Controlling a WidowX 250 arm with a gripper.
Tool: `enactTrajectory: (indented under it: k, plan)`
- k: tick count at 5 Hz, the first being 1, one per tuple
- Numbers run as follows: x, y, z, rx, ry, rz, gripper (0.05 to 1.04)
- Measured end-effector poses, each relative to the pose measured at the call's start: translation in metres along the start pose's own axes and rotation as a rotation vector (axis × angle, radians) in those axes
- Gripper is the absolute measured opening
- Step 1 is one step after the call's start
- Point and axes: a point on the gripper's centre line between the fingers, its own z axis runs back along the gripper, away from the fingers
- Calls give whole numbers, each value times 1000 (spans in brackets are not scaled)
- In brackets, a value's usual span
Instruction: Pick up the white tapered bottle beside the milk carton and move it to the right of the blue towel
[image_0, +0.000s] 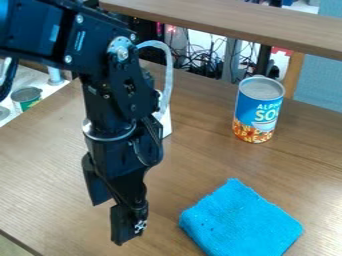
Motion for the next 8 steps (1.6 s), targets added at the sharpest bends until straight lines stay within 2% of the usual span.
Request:
enactTrajectory:
  k: [1, 3, 4, 5, 7, 8]
  plan:
    - [-3, -1, -3, -4, 18, 0, 1001]
    - [-3, -1, -3, -4, 16, -3, 1000]
    - [8, 43, 15, 15, -51, 60, 1001]
    - [36, 83, 30, 0, -117, 105, 1001]
    - [90, 124, 39, 19, -166, 66, 1000]
    - [109, 143, 39, 39, -180, 60, 1000]
